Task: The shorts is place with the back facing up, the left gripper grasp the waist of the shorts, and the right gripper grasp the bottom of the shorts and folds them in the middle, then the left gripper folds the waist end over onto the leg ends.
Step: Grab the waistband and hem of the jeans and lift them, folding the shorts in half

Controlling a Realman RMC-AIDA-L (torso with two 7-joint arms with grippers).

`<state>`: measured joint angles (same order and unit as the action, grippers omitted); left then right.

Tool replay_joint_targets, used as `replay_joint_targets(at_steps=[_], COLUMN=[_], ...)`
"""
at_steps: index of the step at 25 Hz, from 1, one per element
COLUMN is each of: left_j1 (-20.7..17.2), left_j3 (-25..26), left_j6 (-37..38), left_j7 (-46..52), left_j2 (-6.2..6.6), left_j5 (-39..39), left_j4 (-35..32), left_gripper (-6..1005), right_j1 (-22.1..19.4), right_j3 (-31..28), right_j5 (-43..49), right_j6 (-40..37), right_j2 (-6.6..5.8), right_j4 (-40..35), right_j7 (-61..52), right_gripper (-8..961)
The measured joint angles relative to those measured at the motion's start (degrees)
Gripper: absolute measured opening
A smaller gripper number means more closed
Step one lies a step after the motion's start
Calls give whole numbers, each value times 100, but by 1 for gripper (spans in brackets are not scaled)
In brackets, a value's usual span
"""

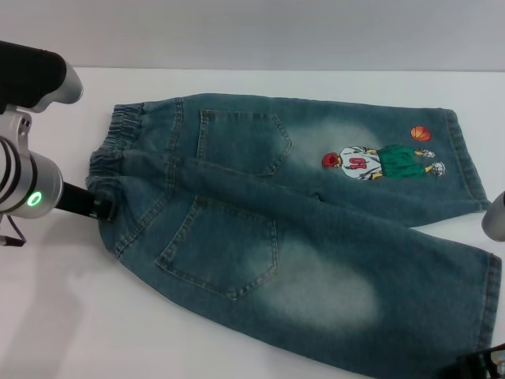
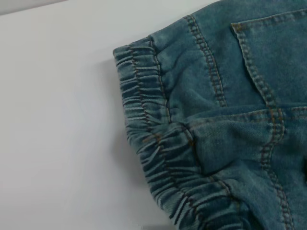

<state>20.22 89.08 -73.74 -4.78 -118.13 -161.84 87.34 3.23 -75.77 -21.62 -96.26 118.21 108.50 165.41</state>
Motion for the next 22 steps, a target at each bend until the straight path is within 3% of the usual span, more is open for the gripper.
replay_joint_targets(at_steps=[21, 22], left_j1=[17, 18], left_j3=[-6, -8], left_j6=[0, 0], left_j7=[-53, -54], left_j2=[0, 0], left_j5=[21, 21], left_j4=[-7, -7], left_gripper=[229, 229], right_j1=[28, 32], right_j3=[211, 249], right_j5=[-139, -140], right_j6=[132, 129], right_j2=[-19, -33], right_j4=[-140, -139], right_j7=[0, 0], right_gripper=[680, 637])
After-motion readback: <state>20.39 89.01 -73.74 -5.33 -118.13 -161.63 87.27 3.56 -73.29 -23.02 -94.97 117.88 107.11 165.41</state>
